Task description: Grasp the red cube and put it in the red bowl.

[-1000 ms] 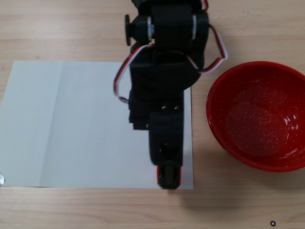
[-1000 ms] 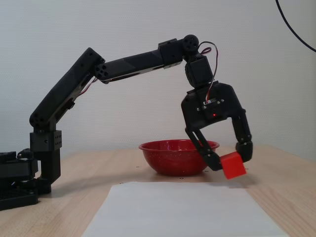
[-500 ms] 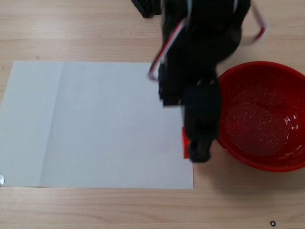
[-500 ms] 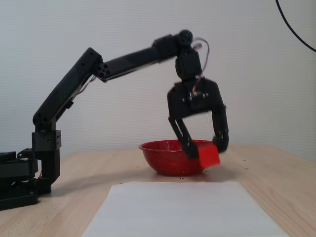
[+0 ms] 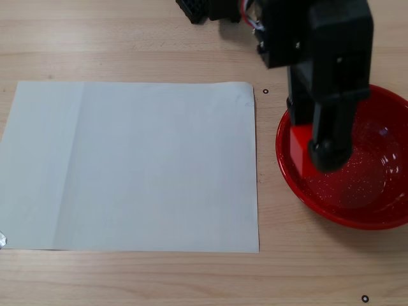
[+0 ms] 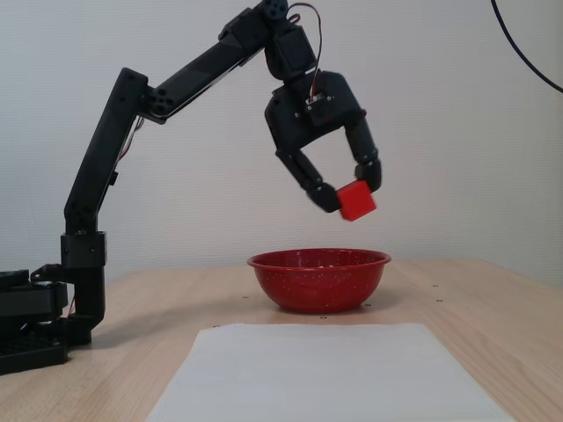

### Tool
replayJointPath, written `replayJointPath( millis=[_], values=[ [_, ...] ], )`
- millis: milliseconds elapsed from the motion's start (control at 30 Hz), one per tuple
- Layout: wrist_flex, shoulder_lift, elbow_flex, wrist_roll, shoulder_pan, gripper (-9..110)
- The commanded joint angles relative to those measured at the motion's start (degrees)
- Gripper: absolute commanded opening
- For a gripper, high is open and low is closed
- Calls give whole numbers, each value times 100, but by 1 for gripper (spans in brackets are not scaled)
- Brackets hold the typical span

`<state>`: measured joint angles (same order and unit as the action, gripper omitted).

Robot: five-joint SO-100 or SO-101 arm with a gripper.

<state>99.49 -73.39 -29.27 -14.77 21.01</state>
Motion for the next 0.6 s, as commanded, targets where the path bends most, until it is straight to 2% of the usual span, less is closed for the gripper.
replayJointPath(
  millis=[0,467,567],
  values=[
    [-26,-1336,132,18,167,0],
    [-1011,-1600,-1538,149,1134,0],
    [-1222,-1494,-1811,290,1178,9]
  ],
)
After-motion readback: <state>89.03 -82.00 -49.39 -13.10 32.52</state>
